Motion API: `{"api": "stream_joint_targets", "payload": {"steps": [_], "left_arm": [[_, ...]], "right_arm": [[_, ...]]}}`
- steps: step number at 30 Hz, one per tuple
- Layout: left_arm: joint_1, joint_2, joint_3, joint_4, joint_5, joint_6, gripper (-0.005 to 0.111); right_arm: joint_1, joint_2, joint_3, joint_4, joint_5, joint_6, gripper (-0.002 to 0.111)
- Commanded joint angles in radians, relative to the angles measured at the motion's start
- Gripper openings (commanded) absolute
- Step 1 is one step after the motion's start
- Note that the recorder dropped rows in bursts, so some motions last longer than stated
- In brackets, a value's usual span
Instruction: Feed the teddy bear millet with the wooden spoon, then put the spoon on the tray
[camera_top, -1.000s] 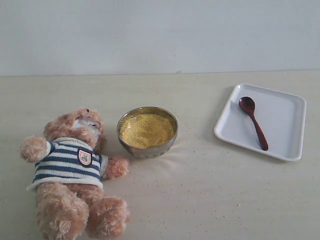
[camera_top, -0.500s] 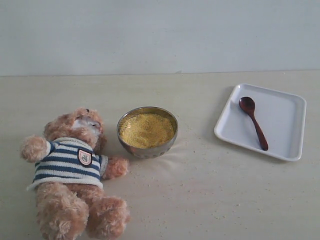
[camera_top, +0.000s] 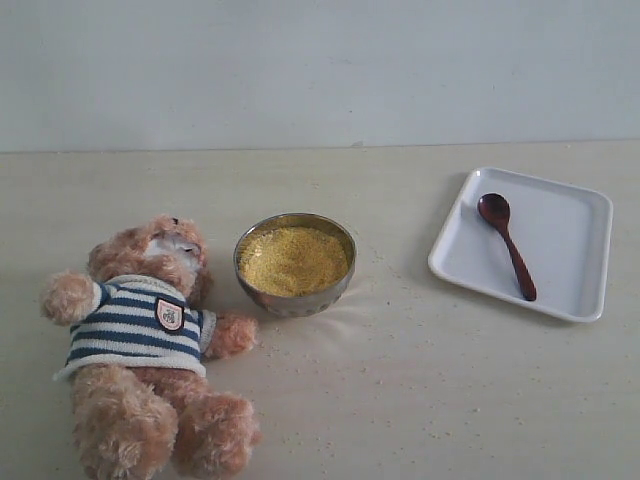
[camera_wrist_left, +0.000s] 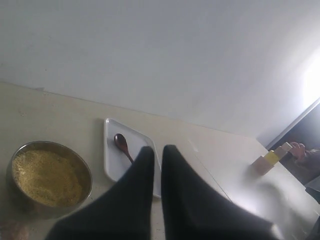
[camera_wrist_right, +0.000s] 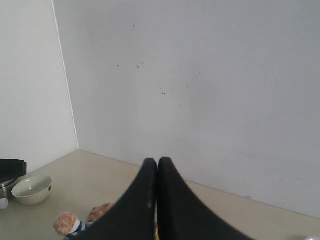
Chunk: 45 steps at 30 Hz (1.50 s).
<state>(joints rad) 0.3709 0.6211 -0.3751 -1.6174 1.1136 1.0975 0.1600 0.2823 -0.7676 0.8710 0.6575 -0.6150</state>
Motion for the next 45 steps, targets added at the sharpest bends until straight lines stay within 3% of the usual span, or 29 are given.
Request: {"api": "stream_joint_targets", "payload": {"steps": [1, 22, 35, 45], "left_arm": [[0.004, -0.007, 0.001, -0.013, 0.008, -0.005, 0.005], [0.004, -0.007, 0.001, -0.013, 0.008, -0.005, 0.005], [0.004, -0.007, 0.001, -0.013, 0.008, -0.005, 0.005], [0.004, -0.007, 0.001, -0.013, 0.008, -0.005, 0.005]], "right_arm": [[0.001, -0.004, 0.000, 0.006, -0.011, 0.006, 0.000], [0.001, -0.009, 0.013, 0.008, -0.026, 0.006, 0.000], [0.001, -0.271, 0.318, -0.104, -0.170, 0.096, 0.000], [0.001, -0.279, 0.392, -0.171, -0.209, 0.135, 0.000]]}}
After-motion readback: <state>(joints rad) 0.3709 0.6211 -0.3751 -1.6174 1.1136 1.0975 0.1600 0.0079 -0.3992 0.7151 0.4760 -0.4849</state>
